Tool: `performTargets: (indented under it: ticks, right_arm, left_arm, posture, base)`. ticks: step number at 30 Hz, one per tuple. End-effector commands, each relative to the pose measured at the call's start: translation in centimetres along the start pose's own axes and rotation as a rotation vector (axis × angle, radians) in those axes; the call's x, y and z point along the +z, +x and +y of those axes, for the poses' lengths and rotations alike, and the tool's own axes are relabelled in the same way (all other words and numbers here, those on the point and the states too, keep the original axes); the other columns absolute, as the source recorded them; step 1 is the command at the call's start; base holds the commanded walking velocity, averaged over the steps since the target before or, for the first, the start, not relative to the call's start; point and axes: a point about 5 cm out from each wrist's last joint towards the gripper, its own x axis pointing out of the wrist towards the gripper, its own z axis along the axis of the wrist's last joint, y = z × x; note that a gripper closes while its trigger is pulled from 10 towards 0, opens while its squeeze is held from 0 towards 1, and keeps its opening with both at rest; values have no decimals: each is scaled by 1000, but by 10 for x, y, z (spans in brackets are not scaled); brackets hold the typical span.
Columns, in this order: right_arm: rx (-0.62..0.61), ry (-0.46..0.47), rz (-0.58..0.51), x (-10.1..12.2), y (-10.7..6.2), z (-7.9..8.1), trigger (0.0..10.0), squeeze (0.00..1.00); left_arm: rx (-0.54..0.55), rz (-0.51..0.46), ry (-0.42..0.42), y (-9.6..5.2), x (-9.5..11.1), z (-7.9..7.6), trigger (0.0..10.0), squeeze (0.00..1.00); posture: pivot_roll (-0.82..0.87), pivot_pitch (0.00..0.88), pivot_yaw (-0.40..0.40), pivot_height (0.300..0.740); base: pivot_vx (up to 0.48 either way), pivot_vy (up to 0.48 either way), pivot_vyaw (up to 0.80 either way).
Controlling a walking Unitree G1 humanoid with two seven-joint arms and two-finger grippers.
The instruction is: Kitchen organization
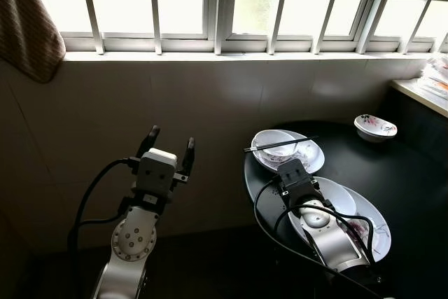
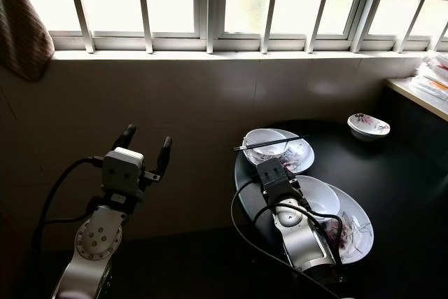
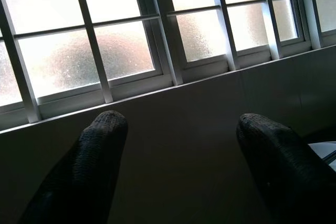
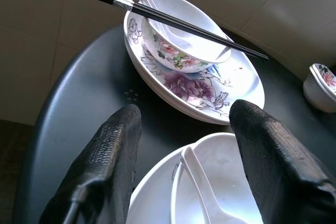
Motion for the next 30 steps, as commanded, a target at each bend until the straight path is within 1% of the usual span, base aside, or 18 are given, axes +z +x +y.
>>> performTargets:
  ticks: [1, 10, 14, 17, 21, 29, 30]
  right_arm:
    - [-31, -1, 23, -1, 1, -7, 10000, 0]
    - [-63, -33, 46, -5, 5, -16, 10000, 0]
    - [-63, -25, 61, -8, 6, -16, 10000, 0]
    - [-57, 0, 74, -13, 8, -16, 10000, 0]
    - [-55, -13, 72, -16, 9, -16, 10000, 0]
    - [-82, -8, 87, -25, 13, -24, 9882, 0]
    - [-83, 2, 81, -25, 14, -24, 4941, 0]
  left_arm:
    - [-12, 33, -4, -1, -5, -2, 10000, 0]
    - [-11, 38, -9, 0, -7, -4, 10000, 0]
    - [-12, 42, -8, -1, -8, -4, 10000, 0]
    - [-11, 48, -3, -2, -9, -3, 10000, 0]
    - [-11, 51, 1, -2, -11, -2, 10000, 0]
    - [-11, 58, 6, -3, -14, -2, 10000, 0]
    - [-13, 59, 7, -4, -15, -2, 10000, 0]
  posture:
    - [11, 0, -76, 736]
    - [10, 0, -77, 736]
    - [15, 0, -78, 736]
    - [15, 0, -78, 736]
    - [22, 0, -76, 736]
    - [26, 0, -77, 736]
    - [26, 0, -76, 736]
  base:
    - [0, 0, 0]
    - [0, 0, 0]
    - [0, 0, 0]
    - [0, 0, 0]
    - [0, 0, 0]
    - [0, 0, 0]
    - [0, 0, 0]
